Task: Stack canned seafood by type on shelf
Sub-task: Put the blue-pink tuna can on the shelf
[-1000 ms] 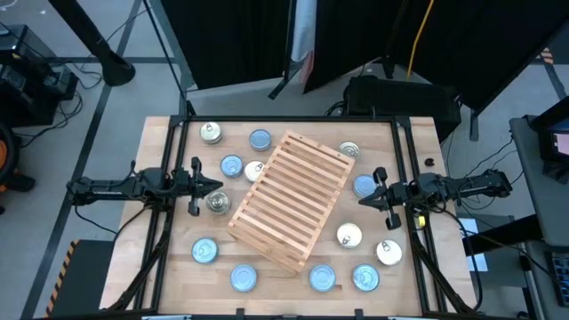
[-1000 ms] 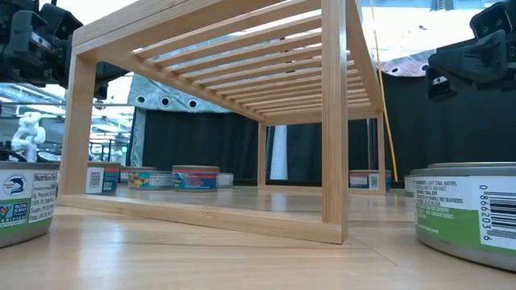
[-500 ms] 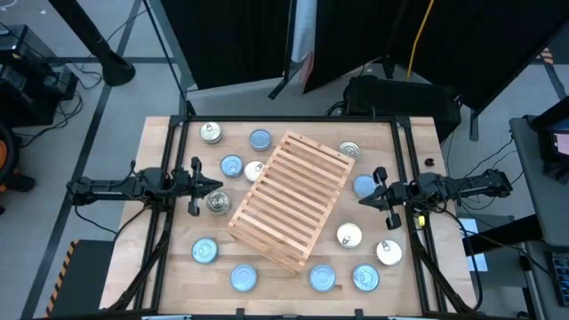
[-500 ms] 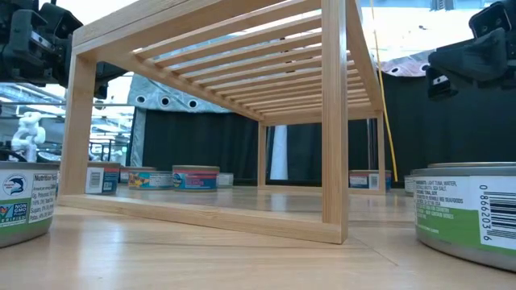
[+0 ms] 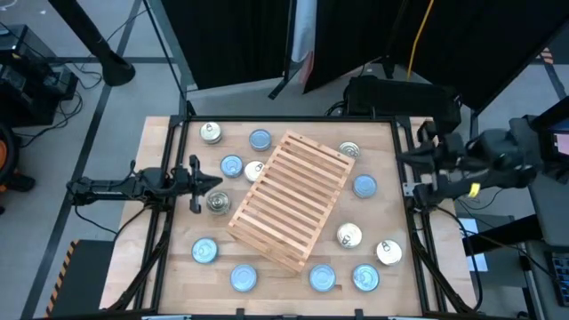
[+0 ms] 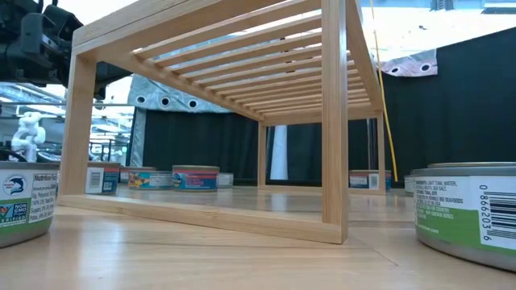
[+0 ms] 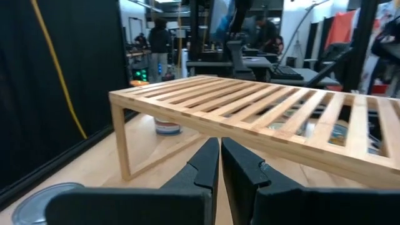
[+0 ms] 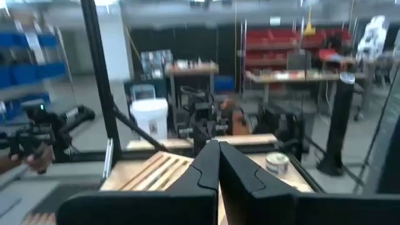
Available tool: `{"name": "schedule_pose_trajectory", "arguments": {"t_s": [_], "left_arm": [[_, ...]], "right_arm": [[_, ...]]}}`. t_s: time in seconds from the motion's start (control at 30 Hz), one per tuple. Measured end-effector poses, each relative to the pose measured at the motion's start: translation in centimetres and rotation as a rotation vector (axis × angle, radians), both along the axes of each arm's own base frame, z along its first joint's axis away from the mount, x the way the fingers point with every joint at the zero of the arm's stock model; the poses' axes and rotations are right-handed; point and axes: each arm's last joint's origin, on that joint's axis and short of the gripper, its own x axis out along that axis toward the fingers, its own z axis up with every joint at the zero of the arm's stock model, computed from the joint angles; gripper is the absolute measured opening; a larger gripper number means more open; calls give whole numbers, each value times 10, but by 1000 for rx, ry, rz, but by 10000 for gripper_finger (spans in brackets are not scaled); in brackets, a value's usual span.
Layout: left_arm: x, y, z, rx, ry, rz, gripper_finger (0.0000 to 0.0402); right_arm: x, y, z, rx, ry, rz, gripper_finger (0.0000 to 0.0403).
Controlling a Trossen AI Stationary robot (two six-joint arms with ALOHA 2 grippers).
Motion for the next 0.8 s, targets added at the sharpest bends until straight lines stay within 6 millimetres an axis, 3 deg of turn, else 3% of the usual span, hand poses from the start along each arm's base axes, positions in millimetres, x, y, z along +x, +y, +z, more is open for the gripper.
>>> {"name": "schedule_pose_trajectory", "arguments": {"t_s": [0.1,0.17,0.3,0.47,0.7,0.8], "left_arm": [[0,0,0,0,0,8,26],[0,0,0,-1,0,9,26],[0,1,0,-1,0,24,26],[0,1,0,-2,0,25,26],[0,1,1,-3,-3,27,26],[-3,1,11,-8,-18,45,26]], "right_arm": [[3,1,40,-2,66,5,0],[6,1,55,-10,128,6,0],[18,3,53,-25,236,-5,0],[36,6,16,42,387,-44,0],[57,11,-71,269,671,-133,0],[63,16,-106,359,774,-180,0]]}}
